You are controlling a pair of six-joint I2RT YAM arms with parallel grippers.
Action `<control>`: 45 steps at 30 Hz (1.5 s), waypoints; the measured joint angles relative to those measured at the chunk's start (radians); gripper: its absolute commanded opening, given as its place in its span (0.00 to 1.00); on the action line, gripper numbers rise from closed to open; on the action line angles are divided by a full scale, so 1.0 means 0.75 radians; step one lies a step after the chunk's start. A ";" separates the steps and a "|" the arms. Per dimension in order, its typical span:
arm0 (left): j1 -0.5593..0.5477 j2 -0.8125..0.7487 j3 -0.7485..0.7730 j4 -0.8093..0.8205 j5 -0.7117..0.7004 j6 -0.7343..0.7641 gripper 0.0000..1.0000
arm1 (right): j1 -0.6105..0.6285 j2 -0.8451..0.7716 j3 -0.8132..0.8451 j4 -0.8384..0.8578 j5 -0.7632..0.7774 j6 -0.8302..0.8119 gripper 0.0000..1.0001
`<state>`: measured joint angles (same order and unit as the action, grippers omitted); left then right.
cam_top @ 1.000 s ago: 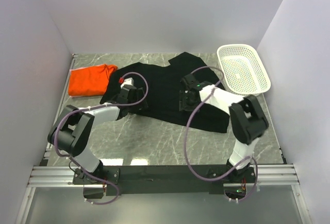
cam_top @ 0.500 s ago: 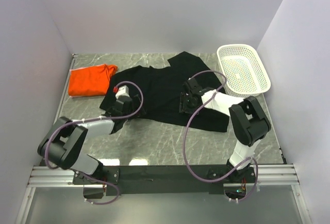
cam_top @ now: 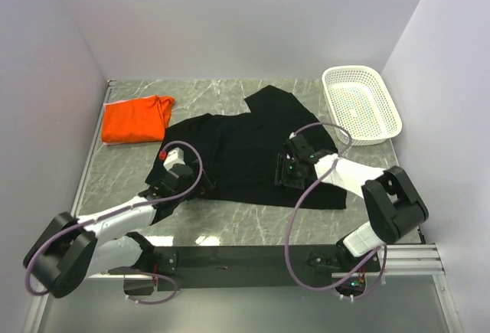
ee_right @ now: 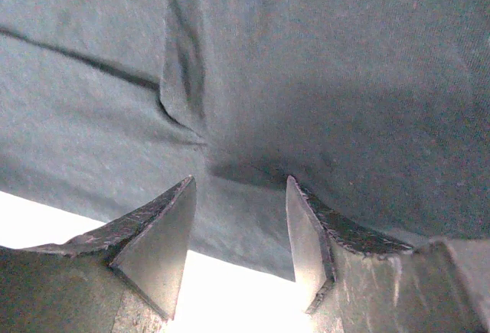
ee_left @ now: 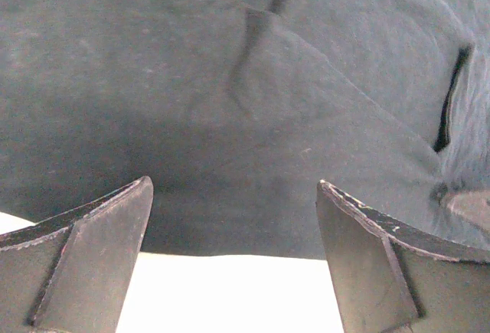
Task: Fold and stack the t-shirts
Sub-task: Fold the tshirt
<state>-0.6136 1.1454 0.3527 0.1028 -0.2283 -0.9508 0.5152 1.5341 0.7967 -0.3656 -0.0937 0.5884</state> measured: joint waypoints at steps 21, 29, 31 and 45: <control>-0.179 -0.511 0.040 -0.530 -0.231 -0.145 0.99 | -0.005 -0.386 0.008 -0.441 0.072 0.008 0.69; -0.065 -0.067 0.226 -0.357 -0.294 0.019 0.99 | -0.328 -0.362 0.094 -0.353 0.073 -0.096 0.69; -0.007 -0.004 0.220 -0.312 -0.280 0.044 0.99 | -0.374 -0.297 0.094 -0.319 0.055 -0.122 0.69; 0.050 0.143 0.082 -0.004 -0.235 0.047 0.99 | -0.657 0.001 0.003 -0.030 -0.209 -0.181 0.67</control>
<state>-0.5762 1.2530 0.4145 0.0998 -0.4046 -0.9154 0.0223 1.5345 0.7990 -0.3882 -0.2504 0.4526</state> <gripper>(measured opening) 0.993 0.669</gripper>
